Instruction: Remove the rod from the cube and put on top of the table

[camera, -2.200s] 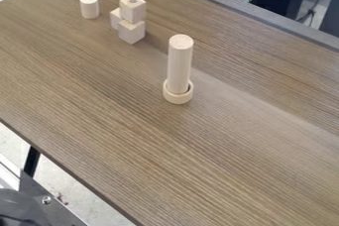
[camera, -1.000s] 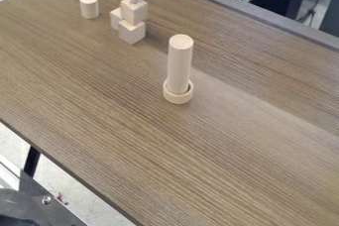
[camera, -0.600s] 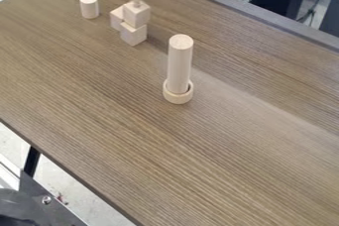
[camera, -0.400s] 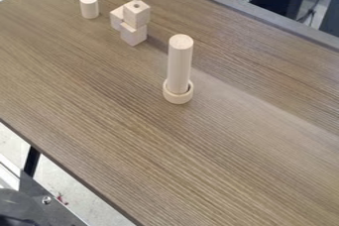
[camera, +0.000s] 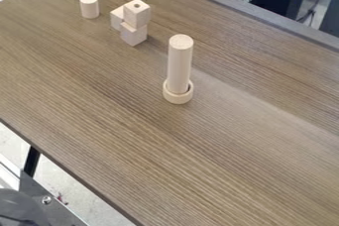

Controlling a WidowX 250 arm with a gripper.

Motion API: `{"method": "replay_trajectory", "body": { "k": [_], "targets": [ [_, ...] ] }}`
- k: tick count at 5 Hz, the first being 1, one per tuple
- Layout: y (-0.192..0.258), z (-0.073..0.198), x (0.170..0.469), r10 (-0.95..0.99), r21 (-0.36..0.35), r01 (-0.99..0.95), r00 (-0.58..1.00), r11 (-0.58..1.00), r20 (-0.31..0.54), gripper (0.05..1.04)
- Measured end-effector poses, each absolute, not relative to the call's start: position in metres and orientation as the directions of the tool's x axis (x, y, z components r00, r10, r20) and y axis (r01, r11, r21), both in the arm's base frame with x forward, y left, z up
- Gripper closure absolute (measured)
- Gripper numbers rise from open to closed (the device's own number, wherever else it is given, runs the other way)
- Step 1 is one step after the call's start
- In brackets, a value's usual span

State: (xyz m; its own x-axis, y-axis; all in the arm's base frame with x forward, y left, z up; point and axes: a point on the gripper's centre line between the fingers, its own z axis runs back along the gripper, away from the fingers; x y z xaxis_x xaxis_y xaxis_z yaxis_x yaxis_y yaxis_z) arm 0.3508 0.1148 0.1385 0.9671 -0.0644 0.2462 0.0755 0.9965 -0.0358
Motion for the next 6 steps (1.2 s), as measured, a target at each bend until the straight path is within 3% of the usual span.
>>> {"method": "replay_trajectory", "body": {
  "k": [3,6],
  "targets": [
    [0.054,0.096,0.335,-0.194,-0.024,0.199,0.971,0.98,0.137,0.975],
    [0.049,0.073,0.334,-0.219,0.065,0.211,0.961,0.975,0.168,0.975]
  ]
}}
